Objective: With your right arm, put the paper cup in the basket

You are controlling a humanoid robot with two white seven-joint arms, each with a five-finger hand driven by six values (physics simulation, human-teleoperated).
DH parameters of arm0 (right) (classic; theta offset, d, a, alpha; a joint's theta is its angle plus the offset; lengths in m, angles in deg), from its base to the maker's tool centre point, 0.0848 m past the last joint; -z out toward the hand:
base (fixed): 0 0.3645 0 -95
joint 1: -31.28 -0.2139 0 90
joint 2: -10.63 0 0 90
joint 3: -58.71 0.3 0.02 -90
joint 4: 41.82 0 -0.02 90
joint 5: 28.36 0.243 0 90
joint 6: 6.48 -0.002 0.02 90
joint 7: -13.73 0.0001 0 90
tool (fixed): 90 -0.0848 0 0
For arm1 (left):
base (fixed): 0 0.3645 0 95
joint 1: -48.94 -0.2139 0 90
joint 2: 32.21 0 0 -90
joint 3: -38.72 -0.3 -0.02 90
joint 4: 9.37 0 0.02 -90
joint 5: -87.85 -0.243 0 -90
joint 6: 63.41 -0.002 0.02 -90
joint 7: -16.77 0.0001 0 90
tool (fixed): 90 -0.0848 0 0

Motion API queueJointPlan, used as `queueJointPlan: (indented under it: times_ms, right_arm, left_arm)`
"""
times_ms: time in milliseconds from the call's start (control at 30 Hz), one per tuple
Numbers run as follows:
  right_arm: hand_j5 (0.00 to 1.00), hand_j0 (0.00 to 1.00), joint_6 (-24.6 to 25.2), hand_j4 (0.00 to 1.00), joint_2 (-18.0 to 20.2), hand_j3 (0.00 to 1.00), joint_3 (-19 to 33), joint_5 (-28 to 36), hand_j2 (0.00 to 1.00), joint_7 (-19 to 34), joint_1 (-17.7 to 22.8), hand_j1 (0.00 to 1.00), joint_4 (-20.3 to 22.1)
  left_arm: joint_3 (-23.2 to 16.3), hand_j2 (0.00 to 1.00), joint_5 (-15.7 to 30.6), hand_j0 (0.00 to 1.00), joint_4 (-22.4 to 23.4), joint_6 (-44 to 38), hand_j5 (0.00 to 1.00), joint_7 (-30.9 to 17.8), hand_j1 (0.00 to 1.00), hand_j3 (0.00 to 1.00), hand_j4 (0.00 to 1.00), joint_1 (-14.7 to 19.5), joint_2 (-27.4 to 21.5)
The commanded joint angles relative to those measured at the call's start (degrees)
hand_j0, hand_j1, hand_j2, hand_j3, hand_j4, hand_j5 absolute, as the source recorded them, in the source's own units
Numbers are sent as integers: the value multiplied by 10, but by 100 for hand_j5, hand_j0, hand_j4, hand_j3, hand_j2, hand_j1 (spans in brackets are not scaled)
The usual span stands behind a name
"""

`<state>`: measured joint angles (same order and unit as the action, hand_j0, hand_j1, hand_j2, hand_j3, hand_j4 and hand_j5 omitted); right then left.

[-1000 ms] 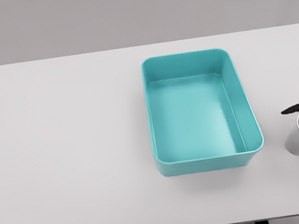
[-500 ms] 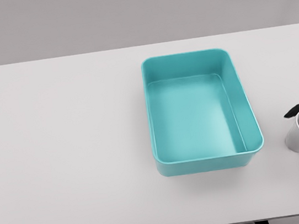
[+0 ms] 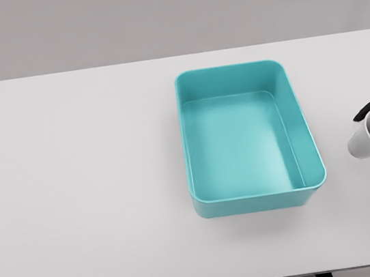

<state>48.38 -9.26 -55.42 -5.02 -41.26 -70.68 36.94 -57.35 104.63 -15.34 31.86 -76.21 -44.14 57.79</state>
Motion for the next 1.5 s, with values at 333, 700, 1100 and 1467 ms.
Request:
queueJointPlan:
  times_ms: [333,700,1100,1467]
  right_arm:
    - [69,69,1,69,-113,69,145,-1,69,0,2,69,-16]
    - [69,69,1,69,-206,69,188,-27,69,0,-18,69,-23]
    - [69,69,1,69,-263,69,156,-85,69,0,-68,69,3]
    - [68,68,1,68,-317,68,118,-147,68,0,-104,68,3]
  left_arm:
    - [0,100,0,100,0,0,100,0,100,100,100,0,0]
    - [0,100,0,100,0,0,100,0,100,100,100,0,0]
    - [0,100,0,100,0,0,100,0,100,100,100,0,0]
    - [0,100,0,100,0,0,100,0,100,100,100,0,0]
